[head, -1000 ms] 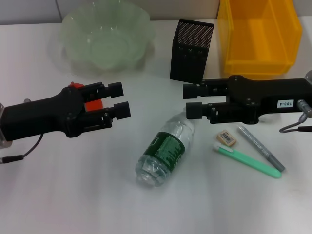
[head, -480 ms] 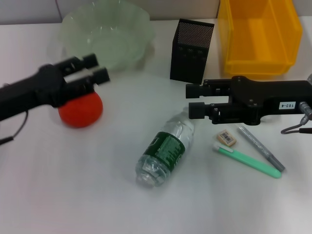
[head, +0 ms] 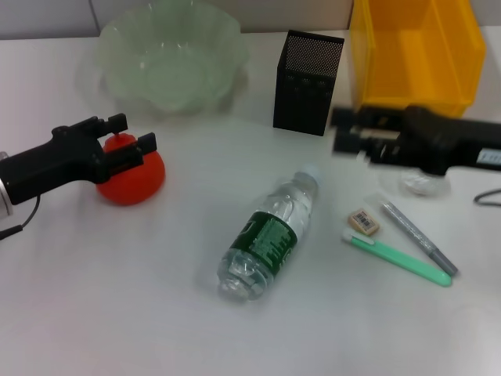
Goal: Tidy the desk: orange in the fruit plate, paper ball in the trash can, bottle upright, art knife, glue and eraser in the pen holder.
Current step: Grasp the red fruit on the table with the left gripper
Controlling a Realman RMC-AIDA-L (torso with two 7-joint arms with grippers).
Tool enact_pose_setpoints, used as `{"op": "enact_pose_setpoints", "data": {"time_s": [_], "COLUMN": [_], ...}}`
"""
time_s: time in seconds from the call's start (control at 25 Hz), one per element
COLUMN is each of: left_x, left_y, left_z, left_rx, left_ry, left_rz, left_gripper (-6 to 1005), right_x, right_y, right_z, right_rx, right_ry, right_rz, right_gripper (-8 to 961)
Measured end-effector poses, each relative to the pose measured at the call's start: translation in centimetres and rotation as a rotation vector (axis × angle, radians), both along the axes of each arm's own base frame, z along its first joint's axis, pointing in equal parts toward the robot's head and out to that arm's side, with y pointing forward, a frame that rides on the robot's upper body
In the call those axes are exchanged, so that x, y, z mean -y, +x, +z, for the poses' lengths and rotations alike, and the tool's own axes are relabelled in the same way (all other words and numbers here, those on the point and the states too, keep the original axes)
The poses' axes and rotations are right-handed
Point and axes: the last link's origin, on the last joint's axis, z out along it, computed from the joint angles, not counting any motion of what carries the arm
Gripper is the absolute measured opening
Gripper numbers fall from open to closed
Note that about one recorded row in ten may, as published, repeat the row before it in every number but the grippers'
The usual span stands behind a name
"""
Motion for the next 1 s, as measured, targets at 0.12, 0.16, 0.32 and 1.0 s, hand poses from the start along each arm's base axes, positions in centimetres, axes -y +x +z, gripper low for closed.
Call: {"op": "enact_pose_setpoints", "data": {"time_s": [0.12,0.16,0.32,1.0], "left_x": [0.2,0.4,0.4,0.7], "left_y": [-0.4,-1.1,-1.4,-2.4], "left_z": [-0.3,-0.9,-1.1,-1.1], "left_rx": [-0.013,-0.046,-0.062,-0.072], "left_ry": [0.010,0.033,0.041,0.175], "left_rz": [0.003,0.007,0.014,0.014], "left_gripper": [725,725,725,724], "right_x": [-0.1,-0.1,0.0,-0.7], "right_y": [1.2,1.7,2.3,2.7], "right_z": [1.5,2.1,2.4,1.0], "right_rx": [-0.060,-0.080,-0.087,-0.057], "right_ry": [0.092,0.131,0.174,0.187], "right_rz": [-0.076,-0.102,-0.121,-0.167], "right_gripper": [678,678,677,676]}}
